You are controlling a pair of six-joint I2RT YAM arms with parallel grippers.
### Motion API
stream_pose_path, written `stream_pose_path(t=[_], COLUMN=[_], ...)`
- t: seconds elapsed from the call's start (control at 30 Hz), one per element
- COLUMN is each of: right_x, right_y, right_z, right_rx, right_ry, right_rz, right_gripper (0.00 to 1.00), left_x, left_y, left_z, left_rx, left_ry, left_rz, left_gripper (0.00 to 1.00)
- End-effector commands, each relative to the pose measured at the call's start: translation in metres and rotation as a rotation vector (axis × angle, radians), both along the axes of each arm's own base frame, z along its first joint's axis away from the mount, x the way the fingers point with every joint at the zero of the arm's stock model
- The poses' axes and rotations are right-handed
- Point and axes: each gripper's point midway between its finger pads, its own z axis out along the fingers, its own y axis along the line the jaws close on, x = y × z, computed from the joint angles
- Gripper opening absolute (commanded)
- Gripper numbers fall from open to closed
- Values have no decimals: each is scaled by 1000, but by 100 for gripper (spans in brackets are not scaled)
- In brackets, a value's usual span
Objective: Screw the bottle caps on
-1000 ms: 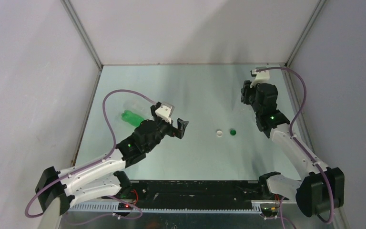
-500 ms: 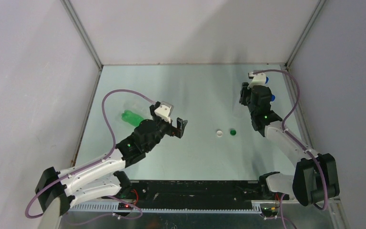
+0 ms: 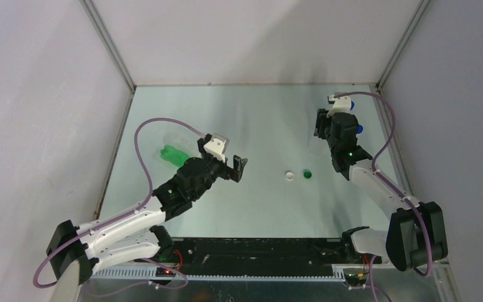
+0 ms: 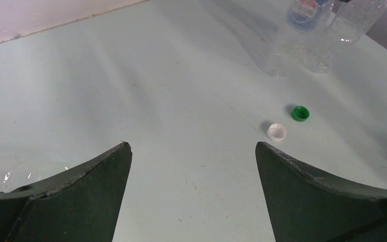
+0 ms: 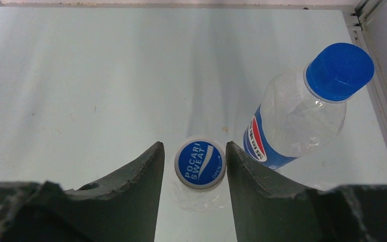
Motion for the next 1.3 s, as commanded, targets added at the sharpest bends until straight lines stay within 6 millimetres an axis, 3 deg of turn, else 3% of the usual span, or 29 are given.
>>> stream_pose_path(t=[0.0,0.33,0.37,0.4,0.43,0.5,0.67,0.87,1.0,1.07,1.27], right_x=[1,-5,-6,-9,-12,-20,-46,-101,-152,-173,-217], right_y=[-4,-8,-9,-9,-10,-11,-18,-38,-52,-55,-77], right_z=[11,24,27,34,42,57,101,161,207,219,226], right_rx=[1,11,13,17,21,28,48,86,131,75,35], right_ry=[-37,-64,-70,-82,-93,-117,-200,-361,-535,-590,-685], right_rz=[-19,-35,-36,-34,-31,-29,-26,-50,-50,-20,-68], right_gripper=[52,63,67,70,87,98,99,99,99,99,99], left_x=[4,3,3,3,3,3,4,-2,-12,-19,-46], left_y=[2,3,3,4,4,7,24,70,108,127,182], left_z=[6,6,8,9,11,17,50,107,139,155,194], left_rx=[-7,-8,-12,-12,-12,-15,-9,2,19,20,16], left_ry=[-26,-28,-30,-32,-35,-46,-97,-197,-262,-297,-394], left_rz=[12,13,13,16,17,24,80,209,305,348,448], left_gripper=[100,100,100,100,100,100,100,100,100,100,100])
